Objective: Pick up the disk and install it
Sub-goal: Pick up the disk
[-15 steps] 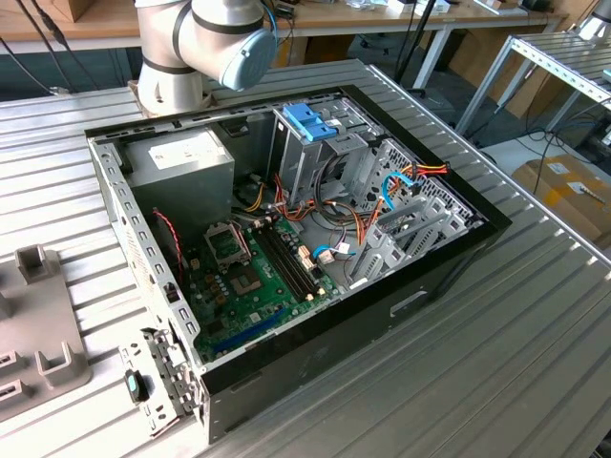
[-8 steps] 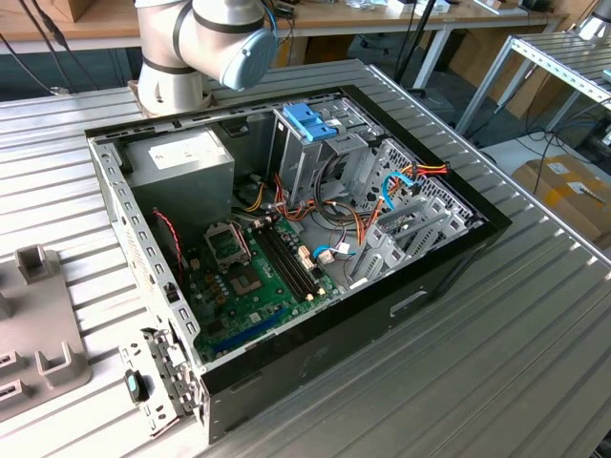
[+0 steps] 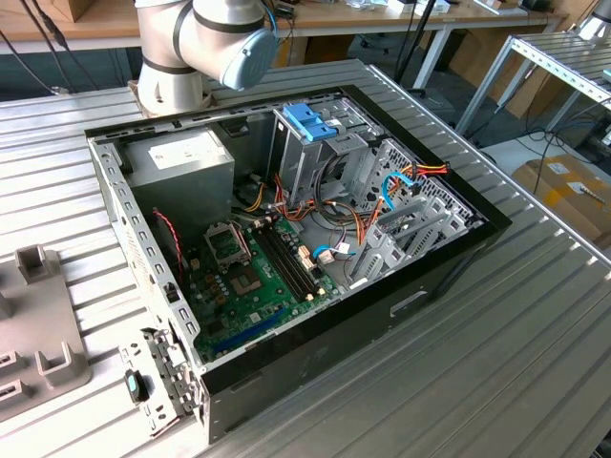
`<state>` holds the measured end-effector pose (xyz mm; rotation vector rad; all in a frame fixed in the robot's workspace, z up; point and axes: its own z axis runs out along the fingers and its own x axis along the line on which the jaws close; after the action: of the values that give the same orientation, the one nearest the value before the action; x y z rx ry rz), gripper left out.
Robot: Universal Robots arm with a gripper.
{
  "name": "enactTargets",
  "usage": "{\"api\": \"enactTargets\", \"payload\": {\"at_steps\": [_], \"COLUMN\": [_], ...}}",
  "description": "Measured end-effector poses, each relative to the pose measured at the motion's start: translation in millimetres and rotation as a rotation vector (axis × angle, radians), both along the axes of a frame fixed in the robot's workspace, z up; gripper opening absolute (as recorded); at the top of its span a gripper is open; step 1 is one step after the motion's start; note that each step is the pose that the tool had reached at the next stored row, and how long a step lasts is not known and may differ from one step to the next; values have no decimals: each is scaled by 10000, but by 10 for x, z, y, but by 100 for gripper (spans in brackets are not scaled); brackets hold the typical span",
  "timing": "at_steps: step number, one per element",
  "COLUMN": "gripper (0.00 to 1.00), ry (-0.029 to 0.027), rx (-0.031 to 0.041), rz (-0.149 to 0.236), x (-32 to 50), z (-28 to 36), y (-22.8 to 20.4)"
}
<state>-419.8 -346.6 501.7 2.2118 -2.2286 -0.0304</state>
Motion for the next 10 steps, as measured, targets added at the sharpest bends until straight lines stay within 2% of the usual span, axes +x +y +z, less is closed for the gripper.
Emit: {"api": "enactTargets", "payload": {"at_steps": [10], "gripper": [35], "ry": [0], "rx": [0], "rz": [0], "x": [15], "z": [3], "y": [0]}}
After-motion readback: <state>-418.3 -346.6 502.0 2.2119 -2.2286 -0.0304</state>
